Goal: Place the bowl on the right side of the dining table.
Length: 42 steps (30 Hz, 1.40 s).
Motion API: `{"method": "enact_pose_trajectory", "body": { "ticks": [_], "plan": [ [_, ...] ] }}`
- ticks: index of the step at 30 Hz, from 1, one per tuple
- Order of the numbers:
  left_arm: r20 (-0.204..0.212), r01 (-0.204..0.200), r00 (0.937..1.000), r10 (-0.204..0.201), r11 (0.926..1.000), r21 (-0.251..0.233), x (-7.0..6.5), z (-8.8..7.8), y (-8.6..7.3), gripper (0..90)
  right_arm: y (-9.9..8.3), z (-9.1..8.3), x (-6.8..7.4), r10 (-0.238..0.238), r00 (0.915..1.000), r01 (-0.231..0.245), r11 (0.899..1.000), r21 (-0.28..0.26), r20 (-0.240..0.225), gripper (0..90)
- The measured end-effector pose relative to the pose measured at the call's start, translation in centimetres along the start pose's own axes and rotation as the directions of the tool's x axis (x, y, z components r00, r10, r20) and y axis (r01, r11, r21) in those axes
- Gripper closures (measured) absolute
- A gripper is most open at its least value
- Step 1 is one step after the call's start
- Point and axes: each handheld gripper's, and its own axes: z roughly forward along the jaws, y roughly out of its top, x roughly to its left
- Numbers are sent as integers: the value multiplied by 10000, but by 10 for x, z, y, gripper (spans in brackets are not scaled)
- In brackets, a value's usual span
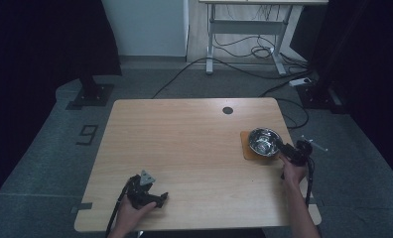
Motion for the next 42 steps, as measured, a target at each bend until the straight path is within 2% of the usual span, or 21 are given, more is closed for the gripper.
{"method": "enact_pose_trajectory", "body": {
  "ticks": [3,9,12,17,23,26,32,36,38,42],
  "plan": [
    [1,-4,10000,4,10000,2,0,0,0,0,-2,-7,2,-195,9996,196,9998,78,-190,358],
    [4,-9,10000,9,10000,-2,0,0,0,0,-5,-23,8,-598,9979,603,9979,239,-235,321],
    [11,-6,10000,6,10000,-4,0,0,0,0,-6,-35,13,-810,9963,813,9967,89,-304,315],
    [19,-12,10000,12,10000,-13,-1,-1,-1,0,-11,-49,22,-923,9938,939,9953,231,-626,304],
    [24,-25,10000,25,10000,-12,-1,-1,-1,0,-20,-65,40,-1311,9846,1335,9910,133,-1153,304],
    [24,-24,10000,24,10000,-12,-1,-1,-1,0,-25,-74,48,-1673,9732,1717,9850,145,-1576,304],
    [14,-22,10000,22,10000,-11,-1,-1,-1,0,-40,-86,66,-2099,9414,2312,9715,520,-2639,303],
    [14,-22,10000,22,10000,-10,-1,-1,-1,0,-53,-88,80,-2340,9161,2749,9577,850,-3257,305],
    [14,-23,10000,23,10000,-10,-1,-1,-1,0,-61,-89,85,-2401,9078,2859,9542,884,-3438,316],
    [27,-46,10000,46,10000,-8,-1,-1,-1,0,-78,-85,97,-2715,8822,3334,9371,1031,-3847,316]
  ]
}}
